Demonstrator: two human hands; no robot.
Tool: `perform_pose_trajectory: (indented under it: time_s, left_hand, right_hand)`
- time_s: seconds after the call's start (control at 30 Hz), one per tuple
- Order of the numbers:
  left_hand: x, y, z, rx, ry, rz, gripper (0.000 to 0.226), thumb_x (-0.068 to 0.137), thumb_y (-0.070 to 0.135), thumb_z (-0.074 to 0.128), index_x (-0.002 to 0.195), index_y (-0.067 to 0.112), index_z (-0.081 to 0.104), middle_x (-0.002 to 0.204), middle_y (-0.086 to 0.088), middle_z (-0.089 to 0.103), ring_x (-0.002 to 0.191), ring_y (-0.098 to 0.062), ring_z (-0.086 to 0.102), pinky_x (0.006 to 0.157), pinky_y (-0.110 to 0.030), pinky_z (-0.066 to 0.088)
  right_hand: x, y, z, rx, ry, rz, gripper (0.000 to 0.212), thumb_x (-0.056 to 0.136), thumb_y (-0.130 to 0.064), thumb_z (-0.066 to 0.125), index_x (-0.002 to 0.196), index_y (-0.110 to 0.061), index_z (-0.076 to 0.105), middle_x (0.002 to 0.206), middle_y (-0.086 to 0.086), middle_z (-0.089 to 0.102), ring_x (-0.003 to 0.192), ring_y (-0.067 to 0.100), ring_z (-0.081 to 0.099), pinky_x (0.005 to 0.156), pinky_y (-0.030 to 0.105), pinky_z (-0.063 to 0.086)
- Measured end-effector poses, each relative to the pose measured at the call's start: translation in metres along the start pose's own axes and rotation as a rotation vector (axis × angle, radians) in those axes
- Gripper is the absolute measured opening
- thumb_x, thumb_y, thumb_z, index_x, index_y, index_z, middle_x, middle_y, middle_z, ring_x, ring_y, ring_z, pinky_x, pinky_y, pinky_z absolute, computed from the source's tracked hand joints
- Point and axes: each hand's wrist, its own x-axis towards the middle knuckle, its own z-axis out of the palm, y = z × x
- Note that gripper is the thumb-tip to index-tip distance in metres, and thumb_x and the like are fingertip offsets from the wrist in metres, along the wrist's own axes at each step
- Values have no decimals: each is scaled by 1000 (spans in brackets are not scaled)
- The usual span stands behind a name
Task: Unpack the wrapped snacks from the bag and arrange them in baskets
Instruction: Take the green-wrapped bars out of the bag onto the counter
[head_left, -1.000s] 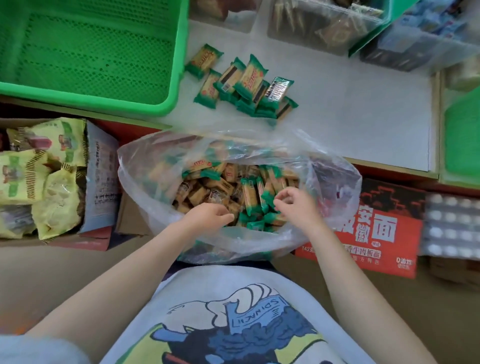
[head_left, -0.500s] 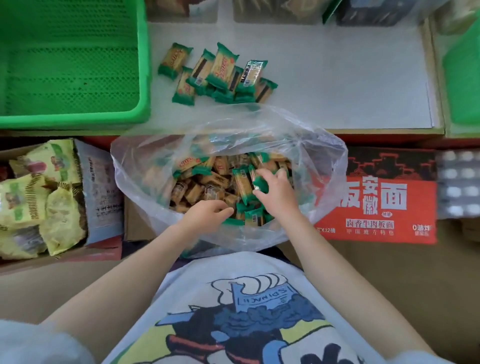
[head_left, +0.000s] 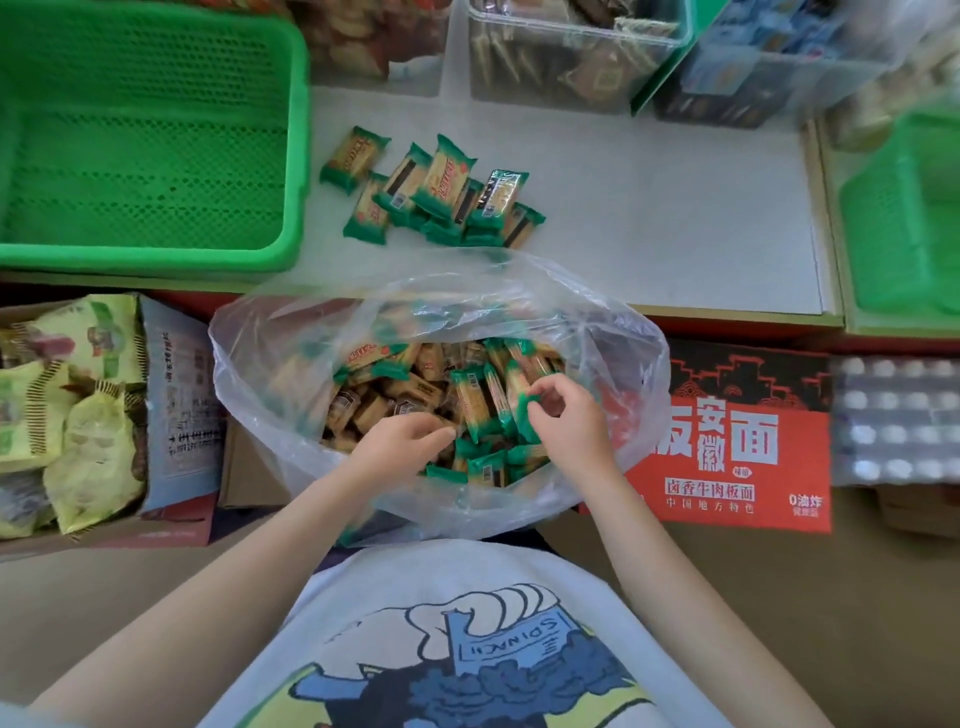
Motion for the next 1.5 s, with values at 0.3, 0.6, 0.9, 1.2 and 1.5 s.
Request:
perform_pose_trajectory:
  time_s: [0.3,0.6,0.9,1.2,1.5]
  left_hand:
    - [16,70,-9,-950,-181,-39,36,97,37,62,126,16,63,114,-4,74,111,-24,69,91,-38,56]
    - [36,92,-40,-511,228,115,24,100,40,56,114,24,67,110,-3,72,98,-21,68,89,-46,57]
    - [83,35,-54,450,303,67,80,91,40,60,158,33,16,166,-8,14,152,-31,11,117,-52,27]
    - [99,36,-55,543,239,102,89,91,66,52,156,48,-6,168,-12,-3,153,-39,-4,122,-56,6]
    - [110,48,-56,649,143,58,87,90,73,45,156,48,-5,165,-18,-14,149,-47,-15,121,-60,2]
  right_hand:
    - [-1,-42,-31,713,-265,171,13,94,4,61,100,-7,61,91,7,70,86,25,72,75,32,61]
    - [46,-72,-26,631,-293,299,16,100,-21,60,112,-11,63,92,11,69,61,15,62,55,26,54]
    - [153,-124,-22,653,-120,265,22,101,-10,58,122,-4,57,91,12,69,64,17,66,64,28,59]
    - [72,-64,-25,353,-309,345,20,100,-16,58,115,-6,66,95,10,73,73,16,71,75,32,62]
    - [102,-21,-44,-95,-86,80,53,98,-28,55,148,-36,40,149,-7,48,130,16,47,101,34,42]
